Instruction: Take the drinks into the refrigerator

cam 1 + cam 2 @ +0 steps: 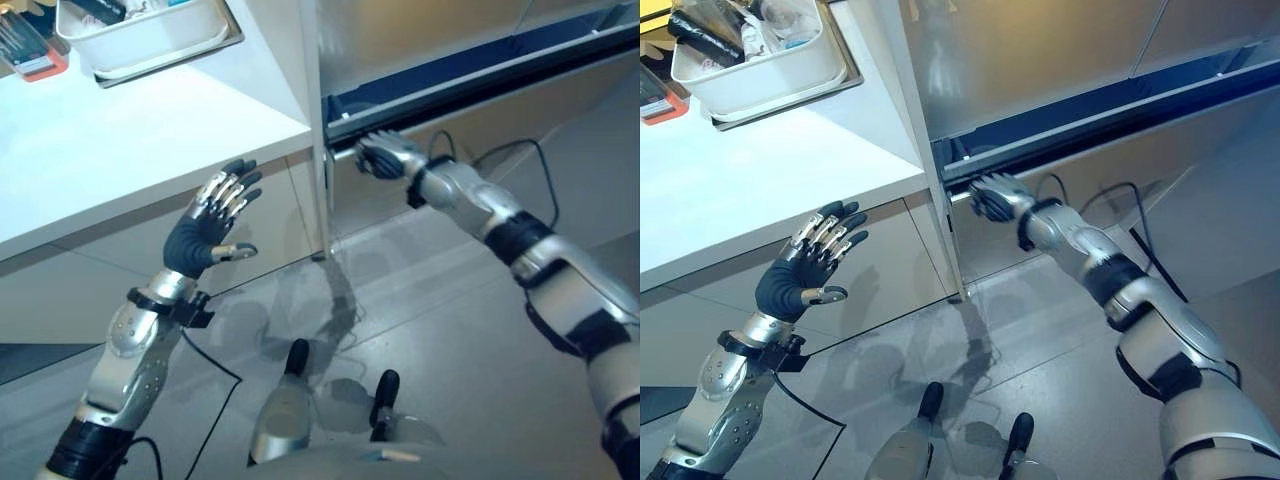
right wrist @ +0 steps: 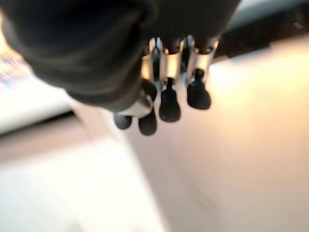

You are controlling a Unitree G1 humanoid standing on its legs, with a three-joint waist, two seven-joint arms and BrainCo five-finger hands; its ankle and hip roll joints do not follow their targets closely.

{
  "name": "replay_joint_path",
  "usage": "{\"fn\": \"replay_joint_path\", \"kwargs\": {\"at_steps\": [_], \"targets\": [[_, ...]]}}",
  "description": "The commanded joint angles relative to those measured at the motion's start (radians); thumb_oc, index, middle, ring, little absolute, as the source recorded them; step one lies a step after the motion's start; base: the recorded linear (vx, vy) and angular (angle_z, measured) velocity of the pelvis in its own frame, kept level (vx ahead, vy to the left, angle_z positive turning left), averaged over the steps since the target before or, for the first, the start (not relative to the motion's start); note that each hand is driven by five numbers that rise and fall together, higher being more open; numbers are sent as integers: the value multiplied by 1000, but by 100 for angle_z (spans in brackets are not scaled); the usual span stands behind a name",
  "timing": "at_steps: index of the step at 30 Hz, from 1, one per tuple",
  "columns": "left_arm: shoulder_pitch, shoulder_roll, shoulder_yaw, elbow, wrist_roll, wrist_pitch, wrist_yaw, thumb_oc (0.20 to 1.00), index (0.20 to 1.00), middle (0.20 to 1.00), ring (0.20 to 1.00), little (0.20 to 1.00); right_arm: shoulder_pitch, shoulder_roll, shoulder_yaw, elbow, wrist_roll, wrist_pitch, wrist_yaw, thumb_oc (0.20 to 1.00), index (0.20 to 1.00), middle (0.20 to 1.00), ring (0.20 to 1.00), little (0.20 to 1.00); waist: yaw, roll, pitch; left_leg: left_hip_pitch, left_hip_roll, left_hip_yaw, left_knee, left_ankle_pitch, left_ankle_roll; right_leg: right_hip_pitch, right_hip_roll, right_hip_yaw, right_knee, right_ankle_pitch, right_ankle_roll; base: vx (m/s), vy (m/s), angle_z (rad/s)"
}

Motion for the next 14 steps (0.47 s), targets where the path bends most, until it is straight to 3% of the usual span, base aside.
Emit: {"fn": "replay_joint_path", "kwargs": {"at_steps": [1,6,7,10,11,12,14], "targets": [[-15,23,-3,-23,-27,-66,-5,1000,1000,1000,1000,1000,-23,4,-18,-36,51,-30,-25,200,200,200,200,200,-4,-73,-2,103,-87,-2,13,-130,104,32,23,-10,91,-143,-16,0,24,4],[5,-2,15,-14,19,-60,12,1000,1000,1000,1000,1000,351,4,-162,-114,123,-43,-22,200,200,200,200,200,-39,-67,6,104,-88,6,18,-136,106,33,17,-8,96,-143,-11,-13,30,1],[25,-23,29,1,38,-64,15,1000,1000,1000,1000,1000,511,2,-246,-107,144,-59,-46,200,200,200,200,200,-61,-64,10,112,-87,11,20,-143,106,37,17,-8,102,-148,-10,0,51,-3],[47,-42,38,24,77,-80,32,1000,1000,1000,1000,1000,725,18,-368,-97,198,-81,-68,200,200,200,200,200,-98,-65,3,115,-88,19,20,-143,108,37,15,-8,101,-143,-8,2,47,2],[54,-46,40,26,88,-84,37,1000,1000,1000,1000,1000,773,17,-394,-108,213,-82,-60,504,504,504,504,504,-106,-66,-1,117,-88,23,19,-144,108,38,15,-7,100,-143,-6,-1,47,-10],[60,-51,53,27,105,-88,43,1000,1000,1000,1000,1000,836,16,-428,-120,248,-93,-49,1000,1000,1000,1000,1000,-122,-67,-2,122,-87,30,17,-146,109,39,14,-1,98,-141,-4,9,52,-15],[83,-62,68,22,134,-96,52,1000,1000,1000,1000,1000,947,9,-485,-169,282,-108,-32,1000,1000,1000,1000,1000,-142,-66,-10,131,-86,41,12,-150,109,42,15,9,96,-140,-3,18,55,-17]]}}
